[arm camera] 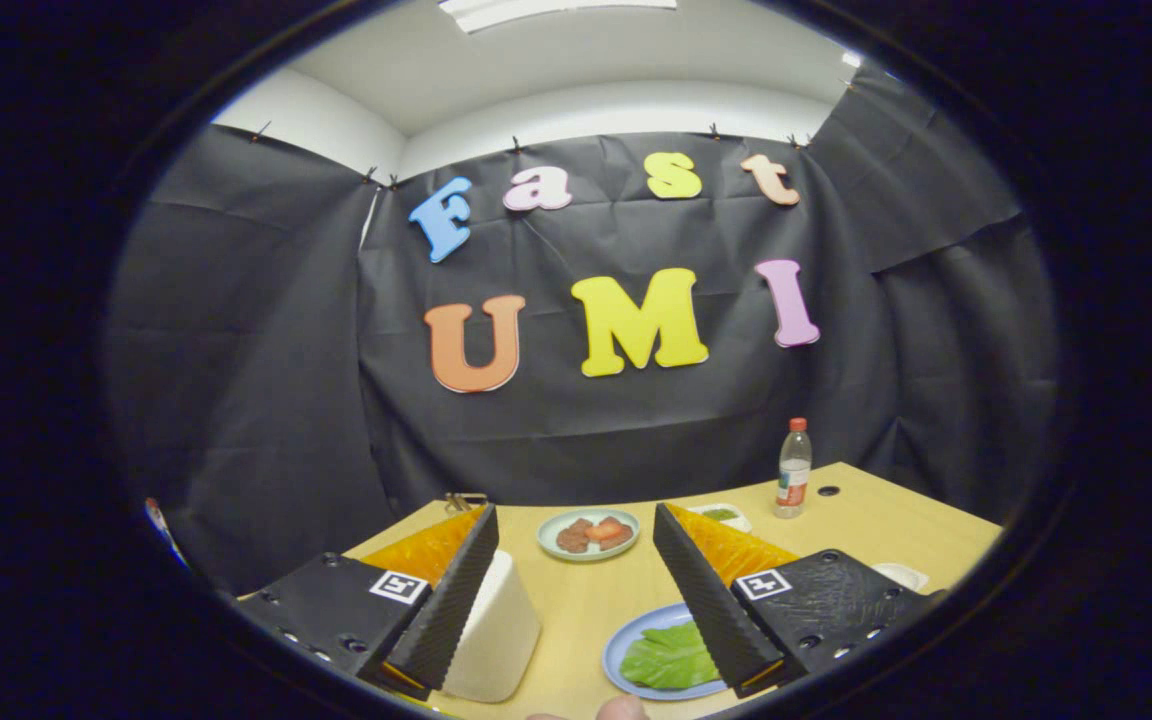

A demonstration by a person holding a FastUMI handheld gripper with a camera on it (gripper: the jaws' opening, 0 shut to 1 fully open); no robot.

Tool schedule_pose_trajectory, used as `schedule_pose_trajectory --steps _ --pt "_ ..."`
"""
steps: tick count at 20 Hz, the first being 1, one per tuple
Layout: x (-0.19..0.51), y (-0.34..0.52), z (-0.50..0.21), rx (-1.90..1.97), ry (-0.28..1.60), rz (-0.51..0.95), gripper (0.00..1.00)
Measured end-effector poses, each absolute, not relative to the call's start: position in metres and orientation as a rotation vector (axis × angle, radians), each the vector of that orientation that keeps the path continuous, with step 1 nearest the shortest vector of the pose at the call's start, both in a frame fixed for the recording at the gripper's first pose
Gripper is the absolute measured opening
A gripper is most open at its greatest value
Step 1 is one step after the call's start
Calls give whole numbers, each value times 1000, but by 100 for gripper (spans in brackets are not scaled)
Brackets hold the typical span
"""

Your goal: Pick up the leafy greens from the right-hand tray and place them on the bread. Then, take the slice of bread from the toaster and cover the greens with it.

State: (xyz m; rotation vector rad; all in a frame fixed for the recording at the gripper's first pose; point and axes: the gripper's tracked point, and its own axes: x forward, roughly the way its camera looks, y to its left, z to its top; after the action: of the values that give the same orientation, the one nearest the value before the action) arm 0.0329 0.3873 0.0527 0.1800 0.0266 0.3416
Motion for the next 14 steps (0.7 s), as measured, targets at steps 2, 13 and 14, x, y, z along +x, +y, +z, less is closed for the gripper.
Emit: schedule_pose_trajectory --steps 2,13,14 --pt "29 417 51 189 34 371 95" --pt "53 500 -24 147 225 345 94" --pt "58 505 -31 147 257 343 88"
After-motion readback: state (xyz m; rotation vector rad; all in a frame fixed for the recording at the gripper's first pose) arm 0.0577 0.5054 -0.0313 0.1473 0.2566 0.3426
